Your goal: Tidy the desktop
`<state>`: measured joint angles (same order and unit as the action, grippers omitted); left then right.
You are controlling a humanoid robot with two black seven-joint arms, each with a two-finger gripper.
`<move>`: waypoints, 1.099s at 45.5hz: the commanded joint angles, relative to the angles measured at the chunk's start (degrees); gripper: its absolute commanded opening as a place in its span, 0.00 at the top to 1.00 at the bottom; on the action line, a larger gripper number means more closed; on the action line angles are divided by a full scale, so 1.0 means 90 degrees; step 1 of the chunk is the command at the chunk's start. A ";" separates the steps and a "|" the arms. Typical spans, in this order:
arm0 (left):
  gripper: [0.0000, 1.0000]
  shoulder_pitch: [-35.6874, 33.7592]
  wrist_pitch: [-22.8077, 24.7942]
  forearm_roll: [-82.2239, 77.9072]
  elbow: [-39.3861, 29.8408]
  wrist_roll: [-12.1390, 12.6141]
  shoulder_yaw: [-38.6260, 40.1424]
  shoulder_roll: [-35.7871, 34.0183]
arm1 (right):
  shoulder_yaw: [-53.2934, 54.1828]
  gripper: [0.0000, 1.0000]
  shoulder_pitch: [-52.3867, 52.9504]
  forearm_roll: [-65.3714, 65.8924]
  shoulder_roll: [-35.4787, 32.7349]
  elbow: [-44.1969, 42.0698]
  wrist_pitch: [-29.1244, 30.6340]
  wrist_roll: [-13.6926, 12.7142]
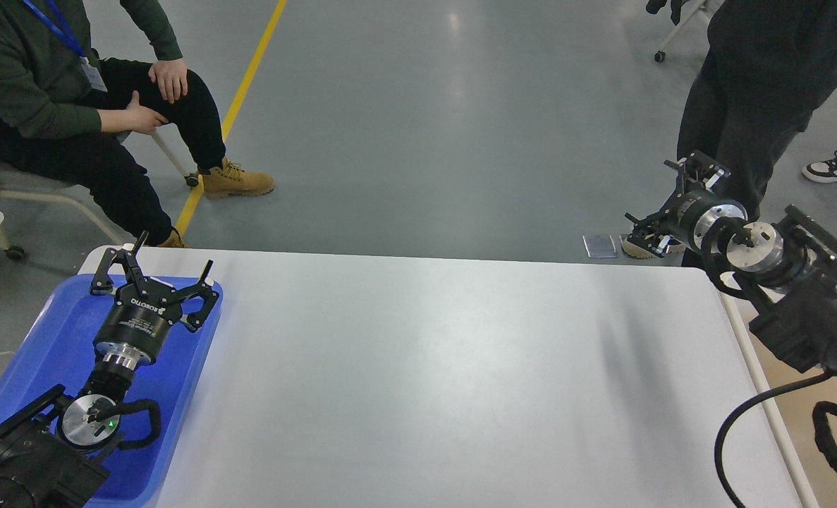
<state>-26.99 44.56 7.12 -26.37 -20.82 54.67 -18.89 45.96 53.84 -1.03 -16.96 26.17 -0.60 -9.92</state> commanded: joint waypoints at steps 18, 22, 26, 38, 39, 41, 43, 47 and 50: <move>0.01 0.0000 0.0010 0.0000 0.0000 -0.0001 0.0000 0.0000 | 0.0577 0.00 -0.1079 -0.0940 0.0527 -0.0075 0.2069 0.0008; 0.01 0.0000 0.0010 0.0000 0.0000 -0.0001 0.0000 0.0000 | 0.0596 0.00 -0.1246 -0.1009 0.0664 -0.0075 0.2098 0.0008; 0.01 0.0000 0.0010 0.0000 0.0000 -0.0001 0.0000 0.0000 | 0.0596 0.00 -0.1392 -0.1029 0.0772 -0.0066 0.2118 0.0018; 0.01 0.0000 0.0010 0.0000 0.0000 -0.0001 0.0000 0.0000 | 0.0928 0.00 -0.1724 -0.1029 0.0674 -0.0143 0.2342 0.0164; 0.01 0.0000 0.0010 0.0000 0.0000 -0.0001 0.0000 0.0000 | 0.0938 0.00 -0.1753 -0.1029 0.0664 -0.0173 0.2362 0.0164; 0.01 0.0000 0.0010 0.0000 0.0000 -0.0001 0.0000 0.0000 | 0.0958 0.00 -0.1773 -0.1029 0.0645 -0.0183 0.2391 0.0164; 0.01 0.0000 0.0010 0.0000 0.0000 -0.0001 0.0000 0.0000 | 0.0967 0.00 -0.1812 -0.1029 0.0625 -0.0192 0.2469 0.0164; 0.01 0.0000 0.0010 0.0000 0.0000 -0.0001 0.0000 0.0000 | 0.1026 0.00 -0.1851 -0.1029 0.0625 -0.0222 0.2586 0.0174; 0.01 0.0000 0.0010 0.0000 0.0000 -0.0001 0.0000 0.0000 | 0.1055 0.00 -0.1851 -0.1029 0.0625 -0.0319 0.2596 0.0174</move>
<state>-26.98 44.65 7.12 -26.37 -20.83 54.67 -18.90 54.08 38.60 -10.16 -11.11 24.68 20.87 -8.63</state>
